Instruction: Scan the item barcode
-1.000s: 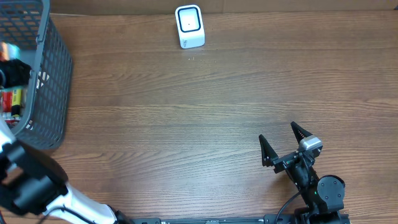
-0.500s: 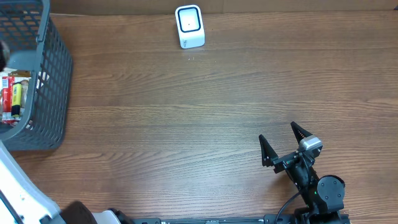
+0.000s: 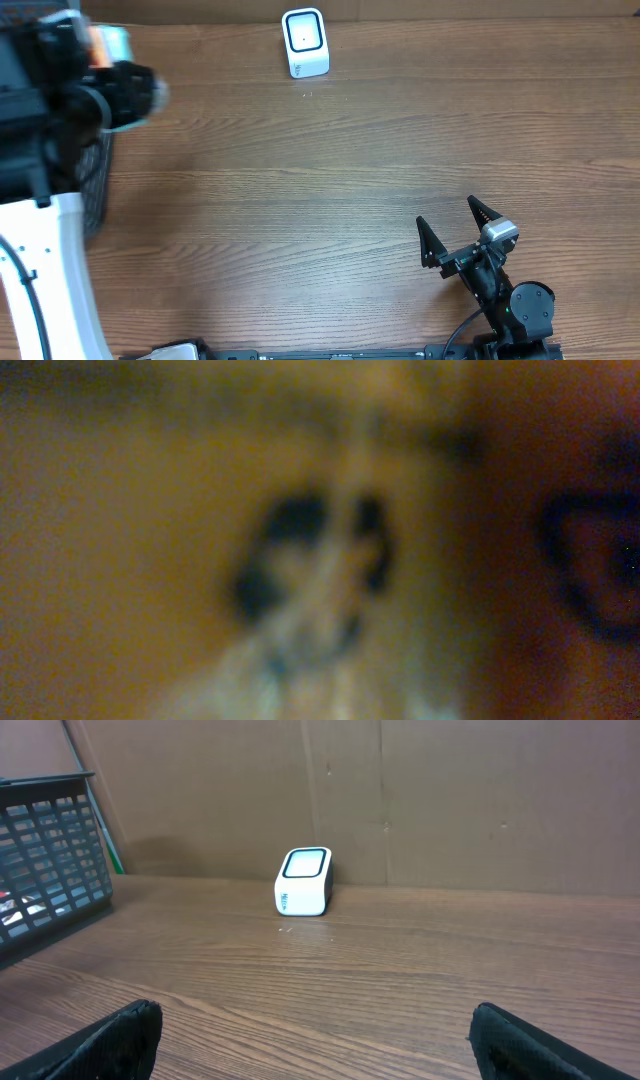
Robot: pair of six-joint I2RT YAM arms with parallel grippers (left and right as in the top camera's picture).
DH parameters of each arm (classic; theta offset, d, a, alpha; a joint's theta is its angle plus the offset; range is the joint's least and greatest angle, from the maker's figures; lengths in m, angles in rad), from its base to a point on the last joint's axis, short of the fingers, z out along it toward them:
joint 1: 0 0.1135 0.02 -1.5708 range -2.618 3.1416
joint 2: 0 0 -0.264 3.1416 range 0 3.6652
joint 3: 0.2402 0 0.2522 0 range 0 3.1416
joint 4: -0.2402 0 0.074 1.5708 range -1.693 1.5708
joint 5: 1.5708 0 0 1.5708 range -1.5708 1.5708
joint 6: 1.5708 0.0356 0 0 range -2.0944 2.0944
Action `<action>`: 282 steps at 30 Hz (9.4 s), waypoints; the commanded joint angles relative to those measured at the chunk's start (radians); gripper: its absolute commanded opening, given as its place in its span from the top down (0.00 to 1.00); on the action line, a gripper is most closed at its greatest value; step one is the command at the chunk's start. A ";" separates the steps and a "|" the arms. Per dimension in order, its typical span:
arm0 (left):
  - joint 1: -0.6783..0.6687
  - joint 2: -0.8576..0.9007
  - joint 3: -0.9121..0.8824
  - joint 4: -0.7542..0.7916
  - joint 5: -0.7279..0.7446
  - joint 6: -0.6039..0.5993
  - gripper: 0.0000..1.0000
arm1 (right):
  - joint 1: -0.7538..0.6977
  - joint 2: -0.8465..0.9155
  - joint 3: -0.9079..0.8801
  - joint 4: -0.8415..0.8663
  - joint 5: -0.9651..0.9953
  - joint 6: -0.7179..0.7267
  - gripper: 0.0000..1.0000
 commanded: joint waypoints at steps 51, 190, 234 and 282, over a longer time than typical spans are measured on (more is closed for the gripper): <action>-1.087 0.772 -0.031 0.420 -0.343 -0.330 0.34 | 0.004 -0.010 -0.011 0.005 0.007 -0.004 0.00; -0.854 0.626 0.079 0.155 0.032 0.101 0.03 | 0.004 -0.010 -0.011 0.005 0.007 -0.004 0.00; -1.015 0.726 -0.050 0.393 -0.119 -0.087 0.27 | 0.004 -0.010 -0.011 0.005 0.007 -0.004 0.00; -0.881 0.612 -0.159 0.303 -0.241 -0.301 0.58 | 0.004 -0.010 -0.011 0.005 0.007 -0.004 0.00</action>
